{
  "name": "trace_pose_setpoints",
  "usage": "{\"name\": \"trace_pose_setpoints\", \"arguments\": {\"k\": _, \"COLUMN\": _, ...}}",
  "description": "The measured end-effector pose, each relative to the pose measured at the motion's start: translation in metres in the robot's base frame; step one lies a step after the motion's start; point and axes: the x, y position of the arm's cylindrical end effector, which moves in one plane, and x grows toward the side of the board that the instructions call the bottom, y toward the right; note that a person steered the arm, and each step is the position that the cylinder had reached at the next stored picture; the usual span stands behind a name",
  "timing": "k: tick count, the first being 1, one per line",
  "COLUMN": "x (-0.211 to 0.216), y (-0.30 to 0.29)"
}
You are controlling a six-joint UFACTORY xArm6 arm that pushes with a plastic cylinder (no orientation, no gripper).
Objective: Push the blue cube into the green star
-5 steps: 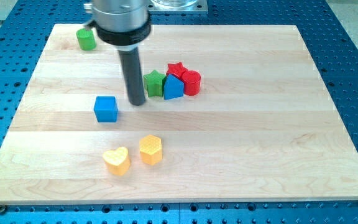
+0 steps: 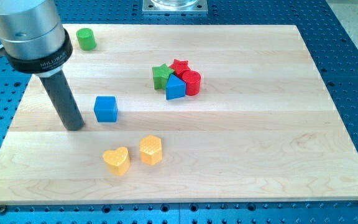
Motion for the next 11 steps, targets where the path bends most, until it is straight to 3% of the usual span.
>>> {"name": "trace_pose_setpoints", "arguments": {"k": 1, "x": -0.029, "y": 0.045}}
{"name": "trace_pose_setpoints", "arguments": {"k": 2, "x": -0.016, "y": 0.043}}
{"name": "trace_pose_setpoints", "arguments": {"k": 3, "x": -0.006, "y": -0.001}}
{"name": "trace_pose_setpoints", "arguments": {"k": 4, "x": -0.013, "y": 0.003}}
{"name": "trace_pose_setpoints", "arguments": {"k": 6, "x": -0.039, "y": 0.082}}
{"name": "trace_pose_setpoints", "arguments": {"k": 8, "x": -0.053, "y": 0.116}}
{"name": "trace_pose_setpoints", "arguments": {"k": 9, "x": -0.024, "y": 0.096}}
{"name": "trace_pose_setpoints", "arguments": {"k": 10, "x": 0.007, "y": 0.019}}
{"name": "trace_pose_setpoints", "arguments": {"k": 11, "x": 0.080, "y": -0.022}}
